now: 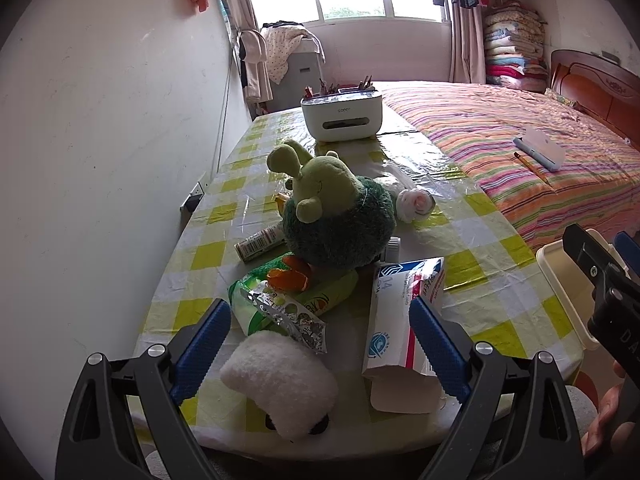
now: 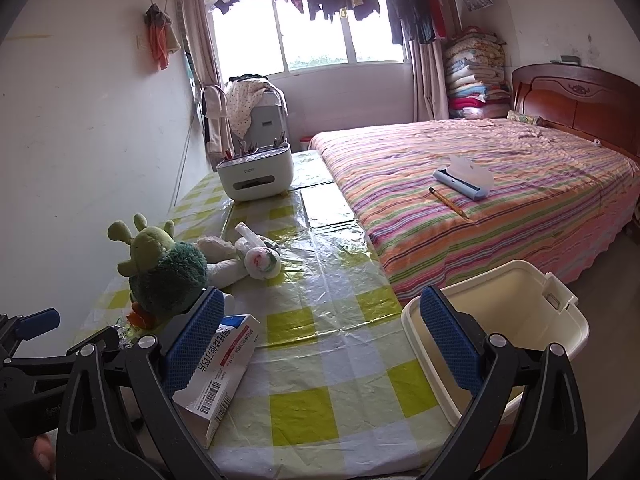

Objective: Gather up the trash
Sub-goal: 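Move both tools toward the cluttered table, approaching the green plush toy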

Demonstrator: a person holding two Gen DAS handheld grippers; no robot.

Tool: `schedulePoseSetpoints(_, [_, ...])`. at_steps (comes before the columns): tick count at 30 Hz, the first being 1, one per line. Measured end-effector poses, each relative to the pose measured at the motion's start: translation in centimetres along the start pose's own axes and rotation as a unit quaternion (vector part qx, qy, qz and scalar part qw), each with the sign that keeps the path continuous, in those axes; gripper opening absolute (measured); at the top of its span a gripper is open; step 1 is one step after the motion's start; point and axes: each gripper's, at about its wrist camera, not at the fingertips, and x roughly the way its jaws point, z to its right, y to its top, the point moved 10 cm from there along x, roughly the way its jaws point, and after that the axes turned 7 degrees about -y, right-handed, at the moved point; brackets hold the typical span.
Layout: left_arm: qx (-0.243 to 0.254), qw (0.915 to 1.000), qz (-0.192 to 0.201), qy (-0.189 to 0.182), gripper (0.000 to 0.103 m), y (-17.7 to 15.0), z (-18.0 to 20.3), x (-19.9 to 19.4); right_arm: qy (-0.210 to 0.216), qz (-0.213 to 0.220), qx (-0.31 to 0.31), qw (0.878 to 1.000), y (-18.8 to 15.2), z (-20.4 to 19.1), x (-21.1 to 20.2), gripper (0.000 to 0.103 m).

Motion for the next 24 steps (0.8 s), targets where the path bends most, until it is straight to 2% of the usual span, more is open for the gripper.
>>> schedulePoseSetpoints(16, [-0.006,0.9997,0.013,-0.021,0.088,0.4,-0.3,-0.9,0.007,-0.012,0.003,1.000,-0.5,-0.7,0.5,0.097])
schedulePoseSetpoints(24, [-0.015,0.9996,0.013,-0.018,0.088,0.4,-0.9,-1.1,0.006,-0.009,0.013,1.000,-0.2,-0.1,0.3,0.097])
